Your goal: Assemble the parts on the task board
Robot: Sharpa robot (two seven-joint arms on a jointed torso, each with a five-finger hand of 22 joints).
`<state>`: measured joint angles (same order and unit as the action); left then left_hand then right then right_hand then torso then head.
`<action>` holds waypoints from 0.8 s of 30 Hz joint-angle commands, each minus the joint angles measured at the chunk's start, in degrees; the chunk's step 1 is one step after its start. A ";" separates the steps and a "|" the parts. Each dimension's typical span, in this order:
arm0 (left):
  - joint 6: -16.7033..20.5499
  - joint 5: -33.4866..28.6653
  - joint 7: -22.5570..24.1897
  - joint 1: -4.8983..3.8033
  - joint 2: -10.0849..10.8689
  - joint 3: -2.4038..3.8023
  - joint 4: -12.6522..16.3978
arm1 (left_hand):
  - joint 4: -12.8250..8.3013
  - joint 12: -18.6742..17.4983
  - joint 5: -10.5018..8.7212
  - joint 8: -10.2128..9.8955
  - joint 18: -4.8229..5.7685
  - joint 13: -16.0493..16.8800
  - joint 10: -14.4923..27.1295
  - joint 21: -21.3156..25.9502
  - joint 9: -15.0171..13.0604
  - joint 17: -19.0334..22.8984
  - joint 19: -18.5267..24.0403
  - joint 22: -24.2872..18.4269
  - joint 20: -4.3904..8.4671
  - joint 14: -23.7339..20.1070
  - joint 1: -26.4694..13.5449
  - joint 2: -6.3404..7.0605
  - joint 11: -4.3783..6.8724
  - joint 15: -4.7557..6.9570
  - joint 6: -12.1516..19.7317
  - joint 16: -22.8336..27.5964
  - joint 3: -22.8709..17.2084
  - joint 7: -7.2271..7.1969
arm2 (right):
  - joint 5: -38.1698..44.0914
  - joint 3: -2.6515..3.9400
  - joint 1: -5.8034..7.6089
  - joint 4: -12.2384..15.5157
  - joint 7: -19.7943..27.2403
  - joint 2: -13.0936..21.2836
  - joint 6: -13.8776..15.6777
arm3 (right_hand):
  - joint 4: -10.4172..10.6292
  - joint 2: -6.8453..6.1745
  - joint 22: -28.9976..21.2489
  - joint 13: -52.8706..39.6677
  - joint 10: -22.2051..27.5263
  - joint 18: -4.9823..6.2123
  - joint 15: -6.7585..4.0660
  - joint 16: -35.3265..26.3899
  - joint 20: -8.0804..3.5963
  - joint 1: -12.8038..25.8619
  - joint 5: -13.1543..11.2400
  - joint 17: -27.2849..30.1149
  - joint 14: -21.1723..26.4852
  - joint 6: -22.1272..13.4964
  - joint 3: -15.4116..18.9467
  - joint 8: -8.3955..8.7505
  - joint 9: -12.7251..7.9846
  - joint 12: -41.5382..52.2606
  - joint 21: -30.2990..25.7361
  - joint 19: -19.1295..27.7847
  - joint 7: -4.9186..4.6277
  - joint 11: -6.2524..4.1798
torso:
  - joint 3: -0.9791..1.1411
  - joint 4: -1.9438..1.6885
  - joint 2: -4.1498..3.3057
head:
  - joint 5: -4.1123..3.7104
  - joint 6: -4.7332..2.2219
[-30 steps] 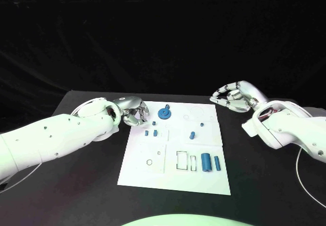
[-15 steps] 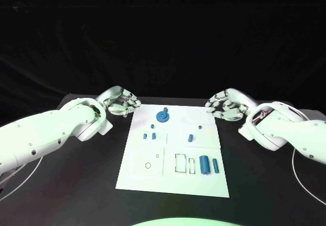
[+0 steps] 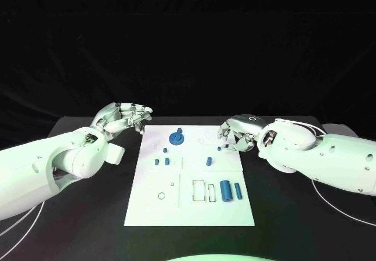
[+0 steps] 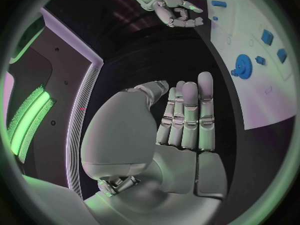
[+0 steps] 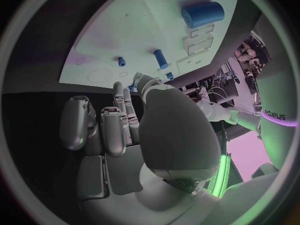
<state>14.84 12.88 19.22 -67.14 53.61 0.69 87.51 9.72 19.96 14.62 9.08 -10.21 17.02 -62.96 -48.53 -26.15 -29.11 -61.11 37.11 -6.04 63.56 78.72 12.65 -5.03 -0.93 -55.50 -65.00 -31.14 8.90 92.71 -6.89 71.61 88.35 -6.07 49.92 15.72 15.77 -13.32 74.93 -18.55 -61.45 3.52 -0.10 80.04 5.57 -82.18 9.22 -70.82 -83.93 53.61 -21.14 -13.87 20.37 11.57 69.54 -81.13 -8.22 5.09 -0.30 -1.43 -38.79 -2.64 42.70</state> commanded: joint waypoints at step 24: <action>-2.14 -8.41 4.20 0.28 0.82 -0.09 2.12 | -0.16 0.65 0.25 0.07 -0.34 0.26 1.30 1.14 0.31 0.12 -0.09 -0.62 -0.27 -0.52 0.19 -0.91 -0.24 -0.24 0.76 0.64 0.46 0.51 | 10.51 -0.27 -2.30 -4.56 -5.24 -5.40 -5.15 | -3.07 2.04 7.22 5.13 -3.08 -0.29 0.33 1.23 0.47 -1.23 -3.98 -2.09 -2.60 2.30 -6.53 0.39 0.13 -1.50 5.26 -2.84 -0.51 -0.20 | -0.35 -0.32 -0.14 | 0.11 -0.05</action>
<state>13.72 5.15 22.72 -66.90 54.41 0.56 89.42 9.56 20.41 14.62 9.08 -10.21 17.20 -62.03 -47.62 -25.93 -29.06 -61.11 36.54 -6.04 63.36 79.09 12.28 -5.13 -1.14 -55.07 -64.56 -30.99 9.32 102.21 -7.15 69.43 83.95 -11.02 44.65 11.62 13.01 -11.66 74.91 -13.64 -64.05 3.52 0.30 81.07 6.03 -83.47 5.57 -72.81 -83.92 55.58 -26.93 -13.13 20.41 10.27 74.05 -83.59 -8.70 4.95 -0.59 -1.74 -38.88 -2.48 42.73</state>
